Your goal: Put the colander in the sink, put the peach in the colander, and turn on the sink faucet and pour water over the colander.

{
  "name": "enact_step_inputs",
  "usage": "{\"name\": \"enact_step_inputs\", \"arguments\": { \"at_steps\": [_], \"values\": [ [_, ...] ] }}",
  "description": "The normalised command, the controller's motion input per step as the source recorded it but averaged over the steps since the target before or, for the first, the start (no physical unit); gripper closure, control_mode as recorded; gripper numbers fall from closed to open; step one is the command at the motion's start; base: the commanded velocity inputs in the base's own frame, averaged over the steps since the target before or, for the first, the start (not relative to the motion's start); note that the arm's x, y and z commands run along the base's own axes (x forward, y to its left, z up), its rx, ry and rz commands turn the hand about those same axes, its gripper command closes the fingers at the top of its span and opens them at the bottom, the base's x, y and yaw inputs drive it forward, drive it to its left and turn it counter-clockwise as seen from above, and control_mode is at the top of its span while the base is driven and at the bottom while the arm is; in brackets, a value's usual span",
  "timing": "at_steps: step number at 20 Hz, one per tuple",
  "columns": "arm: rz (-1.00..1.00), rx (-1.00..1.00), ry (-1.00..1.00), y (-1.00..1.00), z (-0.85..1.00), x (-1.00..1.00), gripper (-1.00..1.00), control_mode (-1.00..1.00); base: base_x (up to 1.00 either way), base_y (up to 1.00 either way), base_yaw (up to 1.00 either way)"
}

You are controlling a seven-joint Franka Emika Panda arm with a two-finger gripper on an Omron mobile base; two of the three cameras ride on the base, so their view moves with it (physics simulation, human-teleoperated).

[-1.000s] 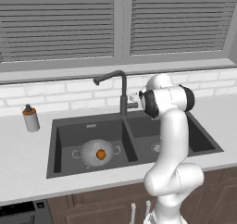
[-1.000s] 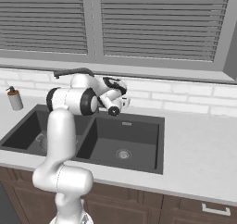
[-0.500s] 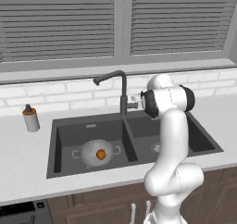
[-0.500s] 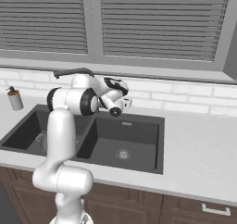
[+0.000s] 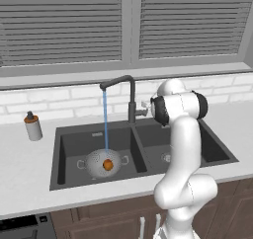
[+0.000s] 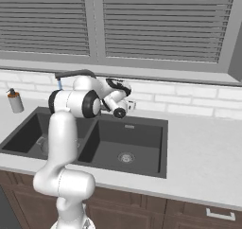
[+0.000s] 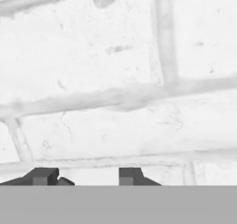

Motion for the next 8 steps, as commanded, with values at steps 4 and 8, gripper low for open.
{"name": "enact_step_inputs", "arguments": {
  "at_steps": [4,8],
  "values": [
    [0.00,0.00,0.07,-0.61,-0.16,-0.02,1.00,-1.00,0.00,0.00,0.00],
    [0.00,0.00,0.10,-0.51,-0.08,-0.06,1.00,-1.00,0.00,0.00,0.00]
  ]
}}
